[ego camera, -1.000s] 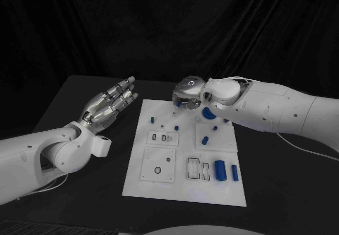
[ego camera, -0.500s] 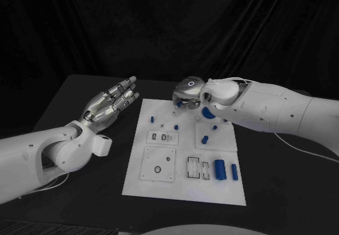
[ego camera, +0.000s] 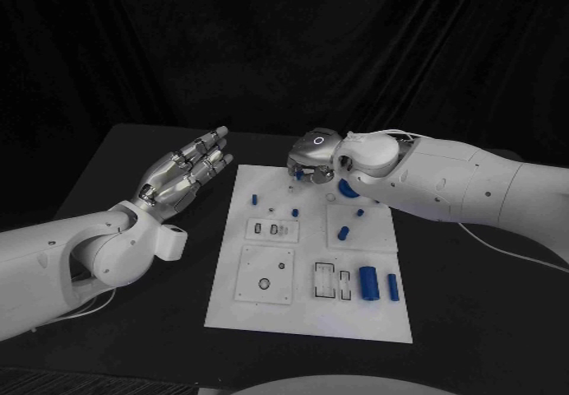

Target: Assemble the parts on the task board

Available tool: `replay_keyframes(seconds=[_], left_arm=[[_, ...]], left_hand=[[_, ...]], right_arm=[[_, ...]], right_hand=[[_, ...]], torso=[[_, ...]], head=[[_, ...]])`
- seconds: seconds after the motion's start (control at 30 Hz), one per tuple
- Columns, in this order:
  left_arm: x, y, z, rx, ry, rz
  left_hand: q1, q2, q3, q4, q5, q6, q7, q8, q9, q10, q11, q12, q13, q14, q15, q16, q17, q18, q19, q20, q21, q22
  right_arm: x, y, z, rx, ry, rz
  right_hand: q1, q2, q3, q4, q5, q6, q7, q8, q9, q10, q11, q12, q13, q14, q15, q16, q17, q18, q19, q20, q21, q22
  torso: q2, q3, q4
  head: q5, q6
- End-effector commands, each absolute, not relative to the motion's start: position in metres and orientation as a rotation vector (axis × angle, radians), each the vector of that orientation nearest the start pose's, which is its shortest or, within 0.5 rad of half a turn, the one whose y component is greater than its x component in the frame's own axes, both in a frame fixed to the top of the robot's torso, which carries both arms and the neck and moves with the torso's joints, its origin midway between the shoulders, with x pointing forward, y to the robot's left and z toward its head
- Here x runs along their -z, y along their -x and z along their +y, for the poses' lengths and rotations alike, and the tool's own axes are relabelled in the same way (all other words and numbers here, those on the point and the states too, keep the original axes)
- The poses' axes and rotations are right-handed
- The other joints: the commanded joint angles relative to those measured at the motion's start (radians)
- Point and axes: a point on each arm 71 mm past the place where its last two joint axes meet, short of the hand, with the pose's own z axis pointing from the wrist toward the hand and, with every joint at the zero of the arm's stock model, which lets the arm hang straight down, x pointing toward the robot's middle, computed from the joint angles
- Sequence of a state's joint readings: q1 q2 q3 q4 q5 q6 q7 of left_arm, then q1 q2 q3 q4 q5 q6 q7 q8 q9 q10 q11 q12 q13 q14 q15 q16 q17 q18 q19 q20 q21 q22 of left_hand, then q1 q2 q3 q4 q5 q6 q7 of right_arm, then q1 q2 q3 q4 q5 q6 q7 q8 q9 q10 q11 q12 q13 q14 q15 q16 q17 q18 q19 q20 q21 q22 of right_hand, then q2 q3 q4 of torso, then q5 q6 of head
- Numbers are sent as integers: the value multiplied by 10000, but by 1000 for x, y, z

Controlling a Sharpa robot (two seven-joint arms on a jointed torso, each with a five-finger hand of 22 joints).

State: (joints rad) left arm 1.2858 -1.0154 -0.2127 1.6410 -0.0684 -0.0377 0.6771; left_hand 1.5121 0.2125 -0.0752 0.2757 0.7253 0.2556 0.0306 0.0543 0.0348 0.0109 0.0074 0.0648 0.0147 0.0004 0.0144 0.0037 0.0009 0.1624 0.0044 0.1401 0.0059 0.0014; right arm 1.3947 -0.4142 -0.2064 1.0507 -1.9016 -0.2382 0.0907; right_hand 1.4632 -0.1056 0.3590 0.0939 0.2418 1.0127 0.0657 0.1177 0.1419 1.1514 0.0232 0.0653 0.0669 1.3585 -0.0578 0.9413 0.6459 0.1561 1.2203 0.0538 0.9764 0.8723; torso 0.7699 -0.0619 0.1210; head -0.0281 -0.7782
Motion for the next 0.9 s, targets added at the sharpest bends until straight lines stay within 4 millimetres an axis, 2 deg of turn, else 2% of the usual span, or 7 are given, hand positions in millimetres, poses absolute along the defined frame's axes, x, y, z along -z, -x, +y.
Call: replay_keyframes(seconds=[0.03, 0.43, 0.9], left_arm=[[167, -446, 246, 18676, 8220, 13449], [168, -447, 246, 18610, 8264, 13528], [168, -447, 247, 18589, 8284, 13573]], left_hand=[[116, 24, 86, -5, 57, 11, 105, 49, 13, 0, 66, 60, 13, -4, 101, -37, -9, 187, -18, 77, -37, 7], [159, 38, 154, -29, 64, 62, 131, 64, 20, -3, 80, 68, 13, -4, 123, -37, -9, 188, -14, 97, -33, 10], [169, 47, 176, -32, 64, 69, 136, 67, 21, -4, 85, 69, 13, -4, 132, -37, -9, 188, -13, 105, -33, 11]], right_arm=[[161, -557, -91, -3993, 9071, 14374], [158, -557, -91, -4033, 8916, 14092], [158, -555, -88, -4125, 8923, 14008]], right_hand=[[-40, -96, 68, -14, -47, -89, -14, -69, -16, 3, -2, 2, 8, -52, -2, -36, -9, -99, -66, -24, -12, 27], [-15, -111, 99, -29, -6, -127, -10, -103, -24, 32, 9, 6, 13, -85, -3, -93, -78, -91, -98, -24, -32, 28], [99, -201, 271, -127, 286, -315, -48, -263, -61, -52, 18, -36, -1, -91, -3, -56, 10, -105, -117, -22, 85, 257]], torso=[[-7, 3, -6], [-7, 4, -17], [-10, 0, -5]], head=[[2, -15], [12, -9], [21, -20]])
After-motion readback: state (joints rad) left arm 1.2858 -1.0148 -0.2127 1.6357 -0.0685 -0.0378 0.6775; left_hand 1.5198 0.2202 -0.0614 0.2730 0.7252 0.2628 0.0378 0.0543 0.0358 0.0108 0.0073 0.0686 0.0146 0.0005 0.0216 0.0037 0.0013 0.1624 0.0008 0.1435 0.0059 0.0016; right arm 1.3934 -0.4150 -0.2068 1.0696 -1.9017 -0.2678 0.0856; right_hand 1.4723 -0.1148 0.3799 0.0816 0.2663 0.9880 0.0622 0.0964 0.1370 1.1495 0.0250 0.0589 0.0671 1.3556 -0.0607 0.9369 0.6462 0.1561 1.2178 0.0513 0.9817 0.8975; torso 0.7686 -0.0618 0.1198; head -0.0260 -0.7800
